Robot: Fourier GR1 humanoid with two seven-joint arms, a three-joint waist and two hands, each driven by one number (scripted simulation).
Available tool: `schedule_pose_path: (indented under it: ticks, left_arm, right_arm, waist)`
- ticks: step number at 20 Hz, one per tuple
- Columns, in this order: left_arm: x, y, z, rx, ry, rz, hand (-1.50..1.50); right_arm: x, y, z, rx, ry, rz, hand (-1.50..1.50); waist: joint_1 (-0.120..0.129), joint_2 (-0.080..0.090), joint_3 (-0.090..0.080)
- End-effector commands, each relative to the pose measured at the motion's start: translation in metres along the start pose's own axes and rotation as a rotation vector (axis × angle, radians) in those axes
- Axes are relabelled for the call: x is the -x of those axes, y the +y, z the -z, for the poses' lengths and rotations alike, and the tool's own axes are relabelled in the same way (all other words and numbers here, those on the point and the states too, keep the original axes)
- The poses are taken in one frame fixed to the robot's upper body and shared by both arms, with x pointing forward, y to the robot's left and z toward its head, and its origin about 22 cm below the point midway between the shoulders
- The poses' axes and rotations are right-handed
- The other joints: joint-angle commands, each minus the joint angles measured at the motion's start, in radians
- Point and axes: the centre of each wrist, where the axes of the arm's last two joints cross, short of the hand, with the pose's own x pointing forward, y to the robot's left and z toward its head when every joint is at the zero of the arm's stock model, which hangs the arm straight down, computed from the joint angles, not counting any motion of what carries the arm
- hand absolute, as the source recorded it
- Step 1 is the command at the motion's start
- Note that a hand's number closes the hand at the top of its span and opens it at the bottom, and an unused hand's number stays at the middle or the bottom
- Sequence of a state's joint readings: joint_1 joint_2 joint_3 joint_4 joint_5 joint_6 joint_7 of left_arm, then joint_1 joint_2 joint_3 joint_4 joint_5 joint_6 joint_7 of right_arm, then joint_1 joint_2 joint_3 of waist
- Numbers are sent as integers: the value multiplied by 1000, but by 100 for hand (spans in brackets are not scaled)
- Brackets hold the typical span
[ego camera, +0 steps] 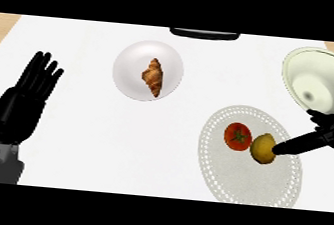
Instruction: Pick the lemon from the placemat and place it in the bowl
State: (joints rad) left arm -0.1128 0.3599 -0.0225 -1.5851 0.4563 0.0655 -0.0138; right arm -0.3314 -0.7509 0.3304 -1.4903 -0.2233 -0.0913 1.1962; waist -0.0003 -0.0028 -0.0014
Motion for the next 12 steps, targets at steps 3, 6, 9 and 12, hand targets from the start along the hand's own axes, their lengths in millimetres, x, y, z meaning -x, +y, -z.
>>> schedule_pose_path:
  ticks: [3,6,9,12]
  left_arm:
    - [3,1,0,-8,0,-6,0]
    - [5,-2,0,-7,-12,7,0]
    - [-5,11,9,-2,-9,17,0]
    - [-6,-3,4,7,-19,6,0]
  right_arm:
    - [7,29,-8,118,125,34,-150]
    - [10,31,-7,138,121,34,-150]
    - [14,55,20,151,93,5,-150]
    - [20,56,21,149,115,25,-150]
  waist:
    - [-6,0,0]
    - [-5,-1,0]
    - [4,4,1]
    - [3,2,1]
